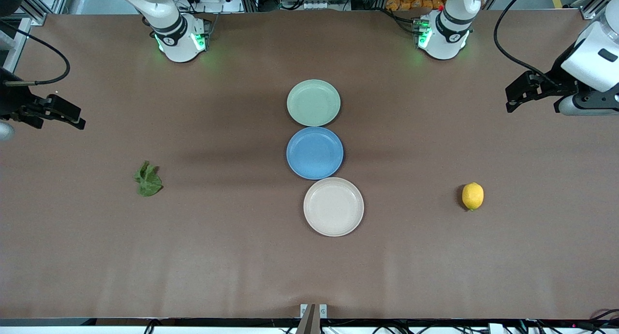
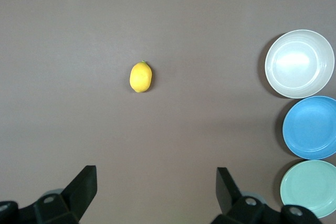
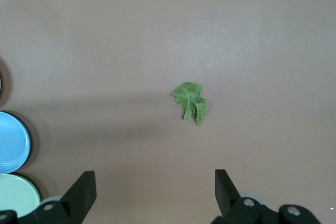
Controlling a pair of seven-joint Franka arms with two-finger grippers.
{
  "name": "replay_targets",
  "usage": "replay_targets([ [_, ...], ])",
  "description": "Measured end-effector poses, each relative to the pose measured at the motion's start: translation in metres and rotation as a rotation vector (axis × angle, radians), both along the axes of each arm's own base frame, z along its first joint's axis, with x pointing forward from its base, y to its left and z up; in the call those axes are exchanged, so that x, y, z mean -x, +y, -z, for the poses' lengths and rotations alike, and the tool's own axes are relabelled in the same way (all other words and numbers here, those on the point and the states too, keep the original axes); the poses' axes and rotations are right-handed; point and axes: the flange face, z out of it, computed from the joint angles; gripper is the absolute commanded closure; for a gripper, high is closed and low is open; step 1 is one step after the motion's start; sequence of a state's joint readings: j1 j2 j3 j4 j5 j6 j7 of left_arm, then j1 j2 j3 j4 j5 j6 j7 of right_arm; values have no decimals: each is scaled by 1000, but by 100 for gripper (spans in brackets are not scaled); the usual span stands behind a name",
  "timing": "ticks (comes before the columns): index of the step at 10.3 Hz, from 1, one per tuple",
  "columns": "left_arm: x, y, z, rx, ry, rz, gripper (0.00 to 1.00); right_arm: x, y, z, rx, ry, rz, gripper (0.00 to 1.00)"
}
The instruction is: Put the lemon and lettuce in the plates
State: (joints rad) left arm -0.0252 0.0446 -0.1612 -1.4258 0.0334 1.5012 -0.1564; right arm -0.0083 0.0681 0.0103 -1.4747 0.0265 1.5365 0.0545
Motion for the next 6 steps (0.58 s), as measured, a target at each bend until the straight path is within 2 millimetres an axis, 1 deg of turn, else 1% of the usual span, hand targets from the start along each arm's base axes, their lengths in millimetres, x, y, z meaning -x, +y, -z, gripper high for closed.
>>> replay_targets([
  [6, 0, 1, -2, -11, -7, 0, 0, -1, 4, 3, 0, 6, -8, 0],
])
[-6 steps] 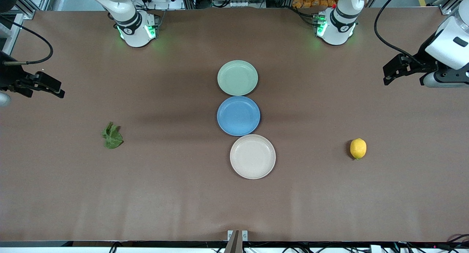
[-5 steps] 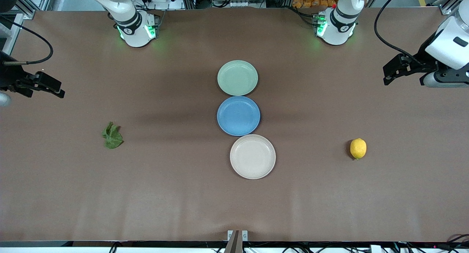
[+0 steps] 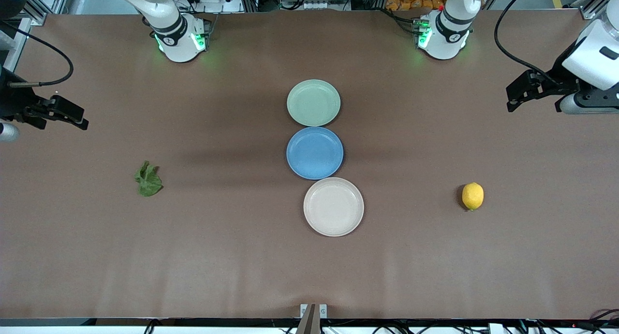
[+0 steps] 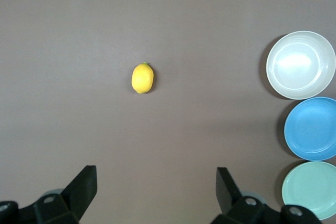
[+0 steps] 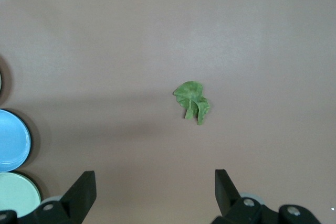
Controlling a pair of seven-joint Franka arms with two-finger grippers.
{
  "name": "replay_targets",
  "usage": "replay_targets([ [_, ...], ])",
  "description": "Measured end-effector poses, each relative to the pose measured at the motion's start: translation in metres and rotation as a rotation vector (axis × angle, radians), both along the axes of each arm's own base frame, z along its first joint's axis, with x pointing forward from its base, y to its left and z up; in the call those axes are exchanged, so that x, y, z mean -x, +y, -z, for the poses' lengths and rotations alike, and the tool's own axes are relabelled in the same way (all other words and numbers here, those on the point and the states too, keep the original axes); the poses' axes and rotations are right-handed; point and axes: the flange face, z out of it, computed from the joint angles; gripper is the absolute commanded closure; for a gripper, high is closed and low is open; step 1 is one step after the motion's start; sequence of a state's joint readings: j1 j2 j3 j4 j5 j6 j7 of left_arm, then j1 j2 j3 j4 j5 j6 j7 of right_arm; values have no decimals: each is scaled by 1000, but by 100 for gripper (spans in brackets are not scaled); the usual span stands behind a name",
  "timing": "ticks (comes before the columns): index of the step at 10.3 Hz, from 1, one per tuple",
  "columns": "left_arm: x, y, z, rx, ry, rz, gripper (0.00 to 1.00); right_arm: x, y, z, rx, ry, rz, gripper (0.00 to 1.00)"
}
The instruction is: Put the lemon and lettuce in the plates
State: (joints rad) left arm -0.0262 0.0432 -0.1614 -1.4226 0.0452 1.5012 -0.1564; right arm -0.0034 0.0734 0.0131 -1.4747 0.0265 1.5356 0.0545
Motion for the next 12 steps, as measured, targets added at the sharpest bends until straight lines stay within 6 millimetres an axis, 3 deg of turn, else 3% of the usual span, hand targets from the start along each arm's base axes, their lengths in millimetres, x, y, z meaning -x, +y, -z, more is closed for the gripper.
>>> replay_targets([
  [2, -2, 2, 5, -2, 9, -3, 0, 0, 1, 1, 0, 3, -1, 0],
  [4, -6, 6, 22, -6, 41, -11, 0, -4, 4, 10, 0, 18, -7, 0],
  [8, -21, 5, 90, -9, 76, -9, 0, -24, 24, 71, 0, 45, -37, 0],
  [12, -31, 20, 173, -6, 77, -28, 0, -36, 29, 124, 23, 107, -55, 0],
])
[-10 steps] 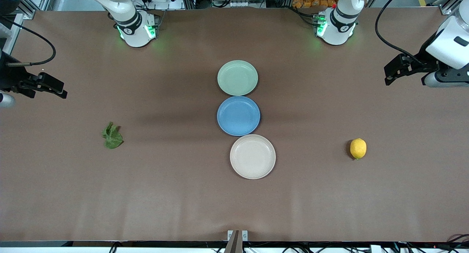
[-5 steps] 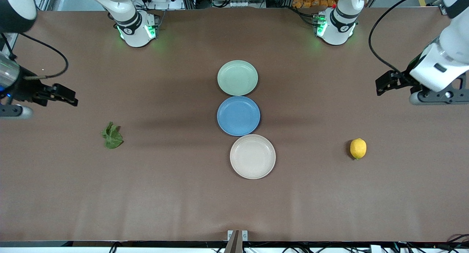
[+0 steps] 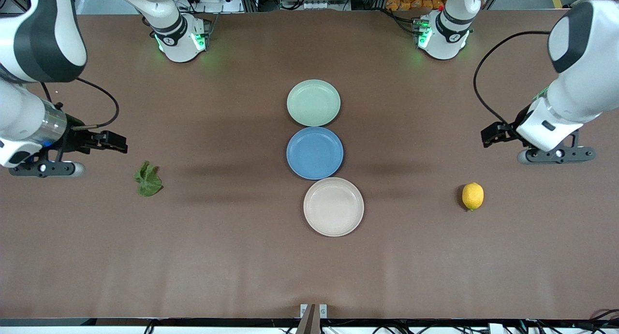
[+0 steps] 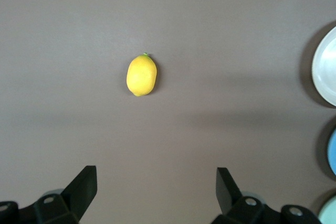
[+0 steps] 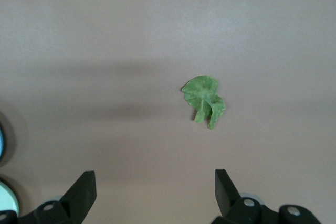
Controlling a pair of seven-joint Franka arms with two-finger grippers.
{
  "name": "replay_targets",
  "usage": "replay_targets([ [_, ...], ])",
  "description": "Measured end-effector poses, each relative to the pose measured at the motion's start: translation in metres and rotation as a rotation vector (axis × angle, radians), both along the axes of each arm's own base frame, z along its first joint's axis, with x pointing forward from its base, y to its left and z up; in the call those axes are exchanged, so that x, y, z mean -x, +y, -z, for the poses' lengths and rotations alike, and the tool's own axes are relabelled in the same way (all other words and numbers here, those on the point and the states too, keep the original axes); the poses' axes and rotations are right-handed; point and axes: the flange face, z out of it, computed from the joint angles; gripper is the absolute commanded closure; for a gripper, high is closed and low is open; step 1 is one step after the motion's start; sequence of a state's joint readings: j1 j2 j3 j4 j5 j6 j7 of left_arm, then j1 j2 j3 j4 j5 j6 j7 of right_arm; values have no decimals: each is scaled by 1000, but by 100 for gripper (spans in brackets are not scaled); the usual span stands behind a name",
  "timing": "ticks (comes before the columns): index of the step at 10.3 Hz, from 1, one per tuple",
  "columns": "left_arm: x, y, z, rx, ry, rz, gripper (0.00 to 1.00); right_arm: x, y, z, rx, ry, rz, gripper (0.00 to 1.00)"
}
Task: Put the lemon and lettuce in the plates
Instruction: 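Reach the right gripper to the lettuce while the left gripper reaches the lemon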
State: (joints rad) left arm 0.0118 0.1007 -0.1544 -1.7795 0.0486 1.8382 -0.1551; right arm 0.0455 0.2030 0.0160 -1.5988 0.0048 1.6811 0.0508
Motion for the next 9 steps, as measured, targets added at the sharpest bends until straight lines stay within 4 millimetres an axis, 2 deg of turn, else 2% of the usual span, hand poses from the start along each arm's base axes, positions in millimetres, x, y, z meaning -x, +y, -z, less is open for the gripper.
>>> replay_targets([
  [2, -8, 4, 44, -48, 49, 21, 0, -10, 6, 40, 5, -21, -52, 0],
  [4, -20, 6, 87, -75, 81, 40, 0, -9, 5, 80, 2, -46, -95, 0],
  [7, -32, 8, 139, -108, 104, 75, 0, 7, 0, 135, 7, -64, -99, 0],
  [9, -40, 8, 169, -124, 103, 103, 0, 22, -17, 174, 5, -89, -124, 0],
])
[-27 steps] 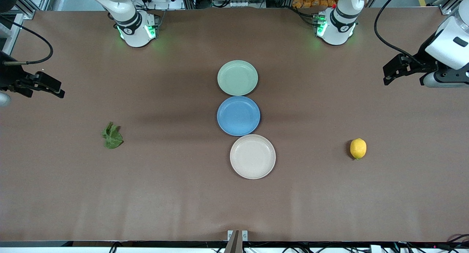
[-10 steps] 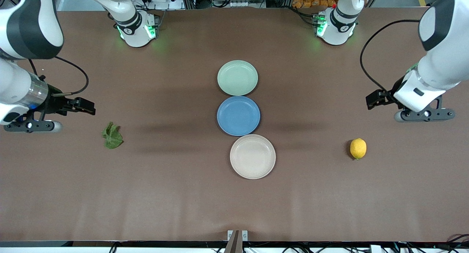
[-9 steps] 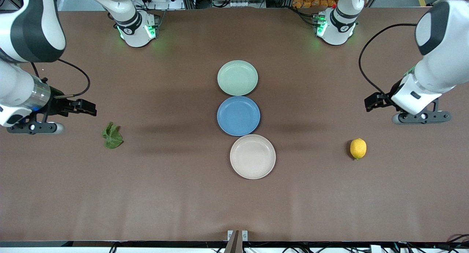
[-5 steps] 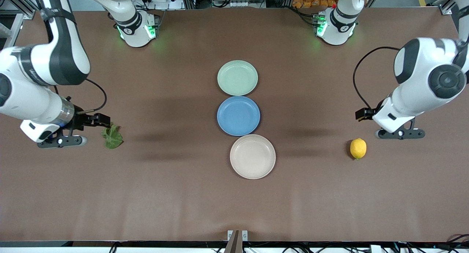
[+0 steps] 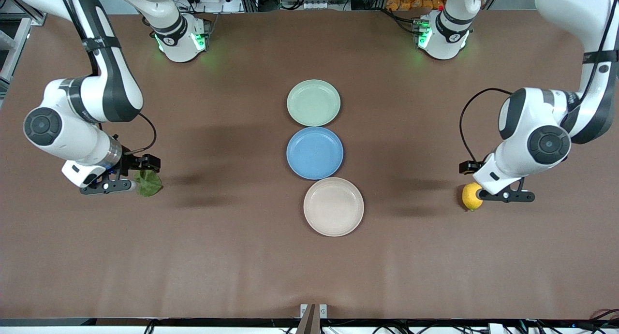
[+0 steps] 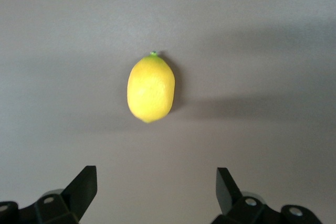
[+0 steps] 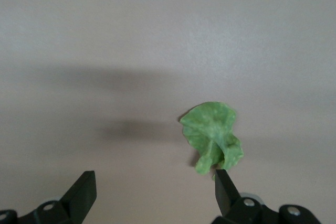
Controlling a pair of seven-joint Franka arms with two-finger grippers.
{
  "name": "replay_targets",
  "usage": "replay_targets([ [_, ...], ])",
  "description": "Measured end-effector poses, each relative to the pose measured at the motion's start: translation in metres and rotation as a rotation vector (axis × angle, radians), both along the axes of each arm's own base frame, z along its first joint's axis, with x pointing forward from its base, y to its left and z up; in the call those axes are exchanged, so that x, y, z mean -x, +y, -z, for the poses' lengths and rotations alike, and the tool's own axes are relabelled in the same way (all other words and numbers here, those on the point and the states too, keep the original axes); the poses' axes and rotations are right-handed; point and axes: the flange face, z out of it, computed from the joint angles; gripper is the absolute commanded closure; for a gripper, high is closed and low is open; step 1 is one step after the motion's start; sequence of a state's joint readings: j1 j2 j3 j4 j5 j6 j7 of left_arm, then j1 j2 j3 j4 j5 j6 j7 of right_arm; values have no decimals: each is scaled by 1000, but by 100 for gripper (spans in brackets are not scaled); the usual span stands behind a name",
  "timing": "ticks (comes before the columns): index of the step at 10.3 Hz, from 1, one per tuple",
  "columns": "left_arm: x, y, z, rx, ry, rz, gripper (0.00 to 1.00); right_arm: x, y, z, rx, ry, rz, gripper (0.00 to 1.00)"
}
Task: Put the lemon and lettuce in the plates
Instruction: 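Reach the right gripper to the lettuce while the left gripper reaches the lemon, then close the right gripper on the lettuce while the left gripper grasps the lemon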
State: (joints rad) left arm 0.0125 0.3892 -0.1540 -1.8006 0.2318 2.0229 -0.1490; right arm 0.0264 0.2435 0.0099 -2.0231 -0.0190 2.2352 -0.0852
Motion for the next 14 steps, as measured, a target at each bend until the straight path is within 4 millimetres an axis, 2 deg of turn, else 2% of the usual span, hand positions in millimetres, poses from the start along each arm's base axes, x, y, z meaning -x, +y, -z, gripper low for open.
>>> replay_targets([
  [3, -17, 4, 37, 21, 35, 68, 0, 27, -38, 48, -3, -38, -29, 0],
  [6, -26, 22, 67, 32, 73, 75, 0, 36, -49, 83, -3, -58, -21, 0],
  [9, -28, 23, 94, 16, 105, 92, 0, 37, -61, 133, -4, -60, -3, 0],
  [10, -28, 24, 103, 7, 116, 100, 0, 38, -63, 142, -4, -62, -1, 7],
  [11, -29, 25, 110, 3, 122, 105, 0, 38, -63, 149, -4, -70, -1, 46],
  [12, -31, 26, 114, 5, 127, 120, 0, 38, -63, 153, -4, -69, -2, 73],
  [13, -33, 28, 117, 10, 132, 139, 0, 37, -63, 154, -5, -66, -2, 93],
  [14, -35, 34, 118, 14, 132, 142, 0, 34, -63, 151, -5, -55, -3, 100],
])
